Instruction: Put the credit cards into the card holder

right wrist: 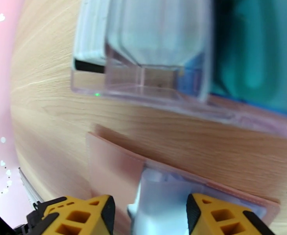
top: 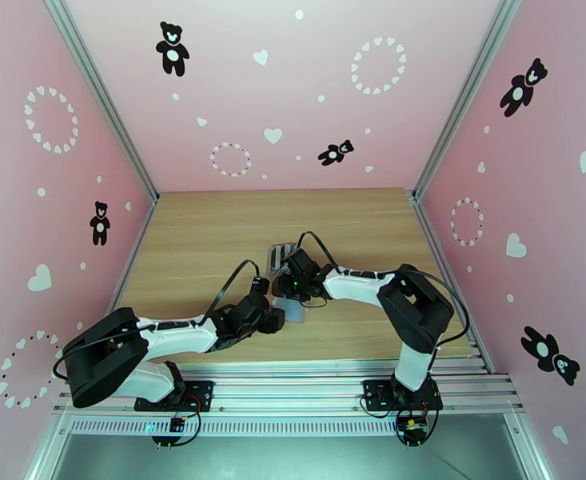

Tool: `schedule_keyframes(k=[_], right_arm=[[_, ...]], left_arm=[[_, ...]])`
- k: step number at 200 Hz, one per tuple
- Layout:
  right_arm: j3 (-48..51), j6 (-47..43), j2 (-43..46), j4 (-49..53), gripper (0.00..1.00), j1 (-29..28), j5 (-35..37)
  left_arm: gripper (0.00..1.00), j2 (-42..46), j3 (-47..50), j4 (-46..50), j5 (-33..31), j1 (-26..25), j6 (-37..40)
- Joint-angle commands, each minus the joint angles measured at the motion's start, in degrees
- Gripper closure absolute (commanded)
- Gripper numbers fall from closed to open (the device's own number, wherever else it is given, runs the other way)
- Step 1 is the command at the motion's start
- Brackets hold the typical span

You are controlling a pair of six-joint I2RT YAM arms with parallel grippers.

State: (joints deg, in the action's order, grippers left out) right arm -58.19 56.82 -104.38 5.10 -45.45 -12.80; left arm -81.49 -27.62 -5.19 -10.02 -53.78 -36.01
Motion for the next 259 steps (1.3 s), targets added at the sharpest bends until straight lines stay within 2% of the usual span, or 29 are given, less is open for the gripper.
schedule_keyframes(k=[1,23,116,205,259], right_arm=[[1.33,2.17,-2.36,-0.90,0.46,-0.79,-3.56],[1.40,2.67,-2.84,-1.84,0.46,-0.86,-4.42],[1.09,2.79,-0.40,-2.49,0.46,-1.05,-4.64],[-0.91,2.27,0.93,-0.86,0.46,-1.05,-4.69],[-0.79,1.38,3.75,0.91,0.45,-0.96,-3.55]], left_arm=[[0.20,-0.99,0.52,2.85,1.56,-0.01,0.25],[0.19,0.25,1.50,0.89,2.79,0.01,0.39],[0.22,-3.48,-1.03,6.25,-0.78,0.06,-0.04],[0.32,-4.31,-1.73,7.52,-1.50,0.01,0.03],[0.46,-3.93,-2.12,8.04,-1.94,0.05,-0.03]])
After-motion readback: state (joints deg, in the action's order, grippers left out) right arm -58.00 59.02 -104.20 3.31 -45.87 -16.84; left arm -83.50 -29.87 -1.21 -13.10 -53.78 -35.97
